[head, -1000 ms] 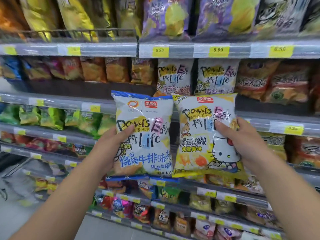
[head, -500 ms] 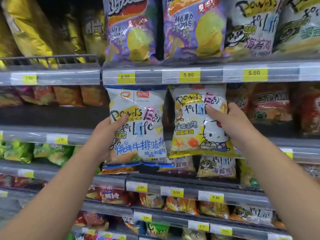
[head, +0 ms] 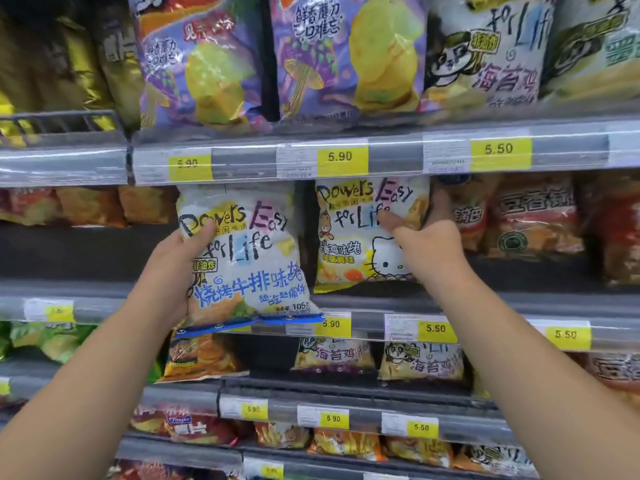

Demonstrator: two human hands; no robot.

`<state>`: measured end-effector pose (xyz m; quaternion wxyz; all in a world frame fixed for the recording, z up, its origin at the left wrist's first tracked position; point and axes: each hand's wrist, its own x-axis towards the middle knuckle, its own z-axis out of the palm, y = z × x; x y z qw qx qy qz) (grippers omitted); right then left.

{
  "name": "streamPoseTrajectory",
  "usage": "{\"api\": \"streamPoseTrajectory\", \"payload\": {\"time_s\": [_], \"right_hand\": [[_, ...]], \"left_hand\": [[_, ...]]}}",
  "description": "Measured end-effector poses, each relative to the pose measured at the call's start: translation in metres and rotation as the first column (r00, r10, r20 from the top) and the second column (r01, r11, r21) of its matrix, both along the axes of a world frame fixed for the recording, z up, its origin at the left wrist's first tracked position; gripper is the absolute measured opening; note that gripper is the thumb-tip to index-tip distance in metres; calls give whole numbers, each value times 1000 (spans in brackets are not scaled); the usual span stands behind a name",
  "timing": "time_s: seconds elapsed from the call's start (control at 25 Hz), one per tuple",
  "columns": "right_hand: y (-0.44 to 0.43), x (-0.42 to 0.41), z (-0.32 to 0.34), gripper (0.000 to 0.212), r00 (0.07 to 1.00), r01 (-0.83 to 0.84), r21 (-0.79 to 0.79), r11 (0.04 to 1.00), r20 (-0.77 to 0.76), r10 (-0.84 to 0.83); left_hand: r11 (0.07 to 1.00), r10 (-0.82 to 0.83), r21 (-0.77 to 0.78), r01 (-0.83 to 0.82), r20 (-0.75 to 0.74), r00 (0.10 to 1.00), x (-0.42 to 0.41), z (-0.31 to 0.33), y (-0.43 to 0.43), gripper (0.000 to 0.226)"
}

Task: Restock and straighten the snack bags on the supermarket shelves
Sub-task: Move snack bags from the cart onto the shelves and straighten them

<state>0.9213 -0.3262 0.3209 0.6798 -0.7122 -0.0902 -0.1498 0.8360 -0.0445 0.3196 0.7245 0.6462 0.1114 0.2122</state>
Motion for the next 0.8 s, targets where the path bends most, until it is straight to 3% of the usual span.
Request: {"api": "streamPoseTrajectory", "payload": {"time_s": [0.24,0.48,0.8], "right_hand": [[0,-8,-19,55,998,-49,-92,995,-38,46],[-4,-22,-15,32,997,-24,-188,982,-70,11],[4,-29,-13,41,997,37,-231,972,-63,-53]], "left_hand": [[996,91,4,-91,-53,994,19,6,-8,17],[986,152,82,-148,-34,988,25,15,-5,65],[954,180,232,-190,62,982,44,6,14,77]]}}
